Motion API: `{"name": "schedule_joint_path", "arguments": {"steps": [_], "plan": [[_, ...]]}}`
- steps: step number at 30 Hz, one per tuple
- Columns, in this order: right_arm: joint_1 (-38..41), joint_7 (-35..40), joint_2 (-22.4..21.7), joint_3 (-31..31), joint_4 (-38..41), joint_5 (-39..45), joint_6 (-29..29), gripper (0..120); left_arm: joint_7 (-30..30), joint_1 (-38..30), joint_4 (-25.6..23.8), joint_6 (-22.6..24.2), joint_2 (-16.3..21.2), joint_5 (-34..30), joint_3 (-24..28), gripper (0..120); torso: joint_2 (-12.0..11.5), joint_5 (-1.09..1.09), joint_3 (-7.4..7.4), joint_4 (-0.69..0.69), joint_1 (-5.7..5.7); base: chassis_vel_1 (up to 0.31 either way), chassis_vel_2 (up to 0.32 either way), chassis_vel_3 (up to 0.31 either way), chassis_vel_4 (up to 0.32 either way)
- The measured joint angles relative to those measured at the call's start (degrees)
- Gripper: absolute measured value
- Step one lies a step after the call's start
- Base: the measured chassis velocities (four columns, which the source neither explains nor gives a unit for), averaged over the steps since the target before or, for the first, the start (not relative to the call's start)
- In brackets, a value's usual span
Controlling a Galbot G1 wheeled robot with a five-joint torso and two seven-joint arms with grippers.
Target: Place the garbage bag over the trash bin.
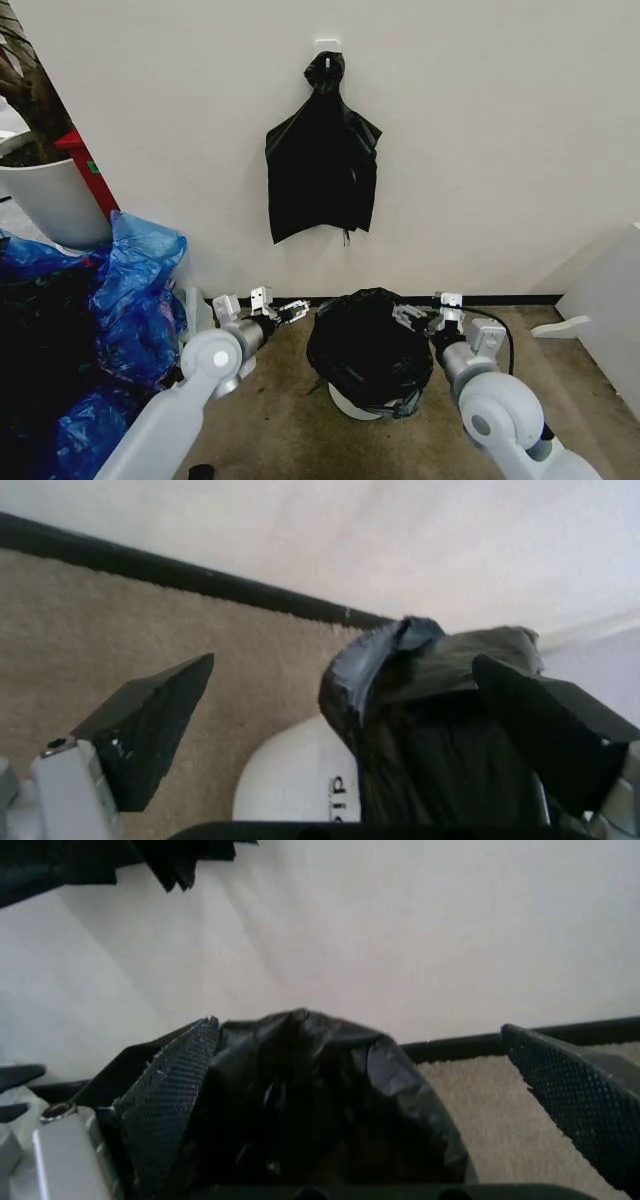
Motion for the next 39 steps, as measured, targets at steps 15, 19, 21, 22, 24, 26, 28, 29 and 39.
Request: {"name": "schedule_joint_path", "arguments": {"steps": [15, 19, 21, 22, 24, 26, 28, 29, 39], "plan": [[-2.3, -1.4, 1.0, 0.3, -0.5, -1.9, 2.4, 100, 4.8, -6.1, 10.8, 5.8, -1.5, -2.2, 1.8, 100, 0.0, 0.0, 0.0, -0.01, 0.0, 0.0, 0.0, 0.0, 0.0], [-2.5, -1.5, 0.9, 0.2, -0.5, -2.4, 2.6, 100, 6.4, -6.3, 12.0, 5.8, -1.9, -1.1, 1.9, 100, 0.0, 0.0, 0.0, 0.0, 0.0, 0.0, 0.0, 0.0, 0.0], [-2.6, -1.5, 1.0, 0.1, -0.5, -2.5, 2.7, 100, 6.6, -6.6, 12.8, 5.7, -2.2, -0.6, 2.1, 100, 0.0, 0.0, 0.0, -0.01, 0.0, 0.0, 0.0, 0.0, 0.0], [-2.6, -1.5, 1.0, 0.0, -0.4, -2.5, 2.7, 100, 6.6, -6.7, 13.2, 5.7, -2.3, -0.4, 2.1, 100, 0.0, 0.0, 0.0, -0.01, 0.0, 0.0, 0.0, 0.0, 0.0], [-2.6, -1.5, 1.2, -0.1, -0.4, -2.5, 2.8, 100, 6.7, -6.8, 14.3, 5.7, -2.3, 0.1, 2.2, 100, 0.0, 0.01, 0.0, 0.0, 0.0, 0.0, 0.0, 0.0, 0.0], [-2.6, -1.5, 1.2, -0.2, -0.5, -2.4, 2.8, 100, 6.9, -6.8, 14.8, 5.7, -2.4, 0.5, 2.3, 100, 0.0, 0.0, 0.0, 0.0, 0.0, 0.0, 0.0, 0.0, 0.0], [-2.7, -1.5, 1.3, -0.3, -0.5, -2.4, 3.0, 100, 8.3, -6.6, 16.1, 5.6, -2.5, 1.6, 2.3, 100, 0.0, 0.01, 0.0, -0.01, 0.0, 0.0, 0.0, 0.0, 0.0], [-2.8, -1.6, 1.3, -0.3, -0.5, -2.4, 3.1, 100, 9.1, -6.5, 16.6, 5.6, -2.6, 2.3, 2.3, 100, 0.0, 0.01, 0.0, -0.01, 0.0, 0.0, 0.0, 0.0, 0.0], [-3.1, -1.6, 1.2, 0.0, -0.5, -2.3, 3.7, 100, 14.5, -3.7, 20.3, 5.5, -3.2, 8.1, 2.2, 100, 0.0, 0.0, 0.0, 0.0, 0.0, 0.0, 0.0, 0.0, 0.0]]}}
